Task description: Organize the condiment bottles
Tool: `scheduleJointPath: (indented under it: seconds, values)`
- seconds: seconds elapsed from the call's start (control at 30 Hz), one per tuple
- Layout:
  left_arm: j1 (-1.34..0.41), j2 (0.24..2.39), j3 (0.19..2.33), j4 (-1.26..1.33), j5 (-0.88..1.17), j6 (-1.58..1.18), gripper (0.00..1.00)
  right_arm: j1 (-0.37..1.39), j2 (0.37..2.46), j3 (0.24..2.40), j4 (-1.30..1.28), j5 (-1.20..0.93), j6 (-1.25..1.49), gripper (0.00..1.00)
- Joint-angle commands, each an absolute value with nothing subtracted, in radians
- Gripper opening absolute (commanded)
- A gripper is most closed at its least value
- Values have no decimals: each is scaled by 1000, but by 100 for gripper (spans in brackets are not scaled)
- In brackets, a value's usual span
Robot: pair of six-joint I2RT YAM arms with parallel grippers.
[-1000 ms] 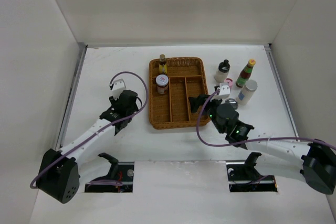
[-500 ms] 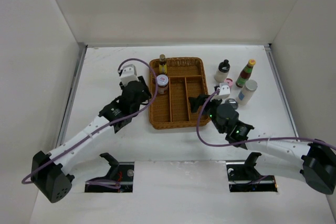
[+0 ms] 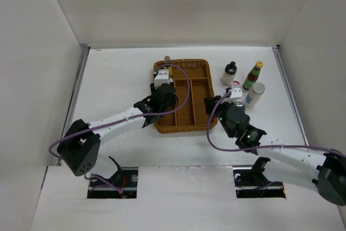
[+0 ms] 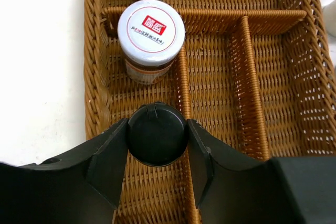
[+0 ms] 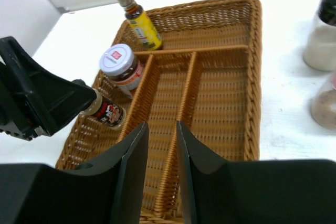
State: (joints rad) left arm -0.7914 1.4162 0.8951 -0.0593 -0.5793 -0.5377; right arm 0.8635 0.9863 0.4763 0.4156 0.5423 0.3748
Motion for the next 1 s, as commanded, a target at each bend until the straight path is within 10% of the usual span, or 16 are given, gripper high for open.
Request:
scheduleJointPath:
  seconds: [0.0,0.3,0.47,0.7,0.97]
  values:
    - [-803,1428,881,69,-601,-482,32,848,953,523,359,603,382,33]
    - [-854,1512,845,110,-693,-402,37,806,876,523,160,722,436,82]
    - [-852,1525,796,149,-696,-405,41,766,818,505,37,764,491,90]
    - [-844,1457,736,193,-692,-414,81,673,784,518,-173,796,561,97]
    - [-841,1364,729,201,-673,-414,94,637,787,540,-259,813,574,100]
